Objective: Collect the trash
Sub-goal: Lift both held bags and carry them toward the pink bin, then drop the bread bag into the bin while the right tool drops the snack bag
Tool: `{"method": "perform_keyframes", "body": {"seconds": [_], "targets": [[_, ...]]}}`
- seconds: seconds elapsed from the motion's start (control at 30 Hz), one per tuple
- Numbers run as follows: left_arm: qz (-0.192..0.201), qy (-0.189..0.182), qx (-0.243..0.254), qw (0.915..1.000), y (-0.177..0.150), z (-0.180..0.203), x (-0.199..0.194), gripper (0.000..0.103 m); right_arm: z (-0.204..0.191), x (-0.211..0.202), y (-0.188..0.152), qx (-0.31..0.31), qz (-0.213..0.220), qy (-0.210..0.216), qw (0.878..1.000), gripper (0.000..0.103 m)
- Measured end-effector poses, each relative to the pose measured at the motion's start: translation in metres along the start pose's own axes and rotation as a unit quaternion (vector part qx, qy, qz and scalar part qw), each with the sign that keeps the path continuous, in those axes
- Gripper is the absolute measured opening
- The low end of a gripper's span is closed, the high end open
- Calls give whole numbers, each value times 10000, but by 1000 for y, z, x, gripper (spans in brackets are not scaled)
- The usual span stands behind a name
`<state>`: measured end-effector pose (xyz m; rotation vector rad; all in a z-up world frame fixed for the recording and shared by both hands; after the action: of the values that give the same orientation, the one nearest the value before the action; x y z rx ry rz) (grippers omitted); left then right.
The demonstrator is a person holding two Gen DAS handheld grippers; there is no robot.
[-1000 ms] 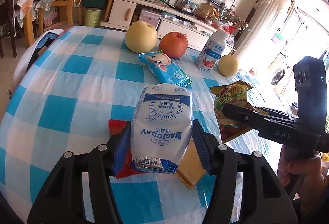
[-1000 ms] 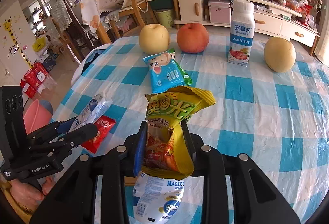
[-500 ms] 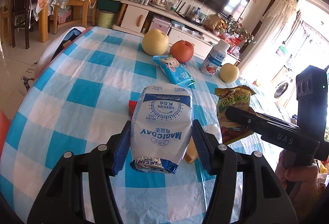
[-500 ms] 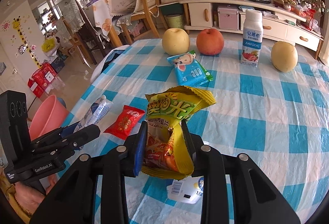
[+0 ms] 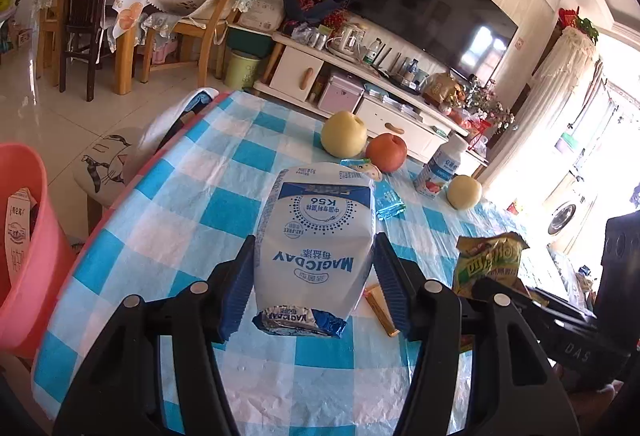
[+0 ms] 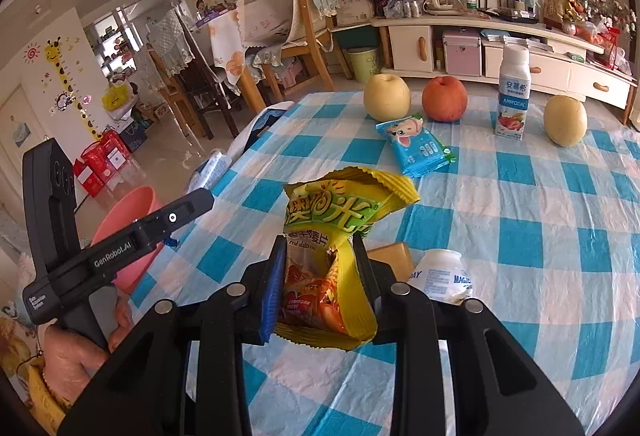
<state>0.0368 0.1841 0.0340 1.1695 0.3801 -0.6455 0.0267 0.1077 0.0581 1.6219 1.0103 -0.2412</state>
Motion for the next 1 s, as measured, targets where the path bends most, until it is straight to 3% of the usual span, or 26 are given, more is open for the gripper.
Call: {"method": "perform_keyframes", "body": {"seconds": [0.33,0.53,0.8,1.0], "targets": [[425,281,-336,9981,27,-29,-22,59,-44,6,1,-206,-5,194,9996,33],[692,586,-858,9922,42,-68,-37,59,-85,18,4,-423,-49,434,9981,33],[1011,1295,-1638,9727,58,-139,-61,59,-145,44,10,-758,-180,840,9934,33],[1146,2078,-2130,9478,64,-205,-90,59,-201,67,15,-1165,-314,1161,9859,33]]}}
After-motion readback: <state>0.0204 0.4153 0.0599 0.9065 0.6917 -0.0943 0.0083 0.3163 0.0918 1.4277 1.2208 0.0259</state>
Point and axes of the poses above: each gripper's, at about its wrist camera, not at the fingertips, and x roughly the way its jaws point, z to its right, y to its top, the point moved 9 cm from there along x, roughly the way its jaws point, and after that the axes turned 3 degrees about y, right-handed, at the moved point
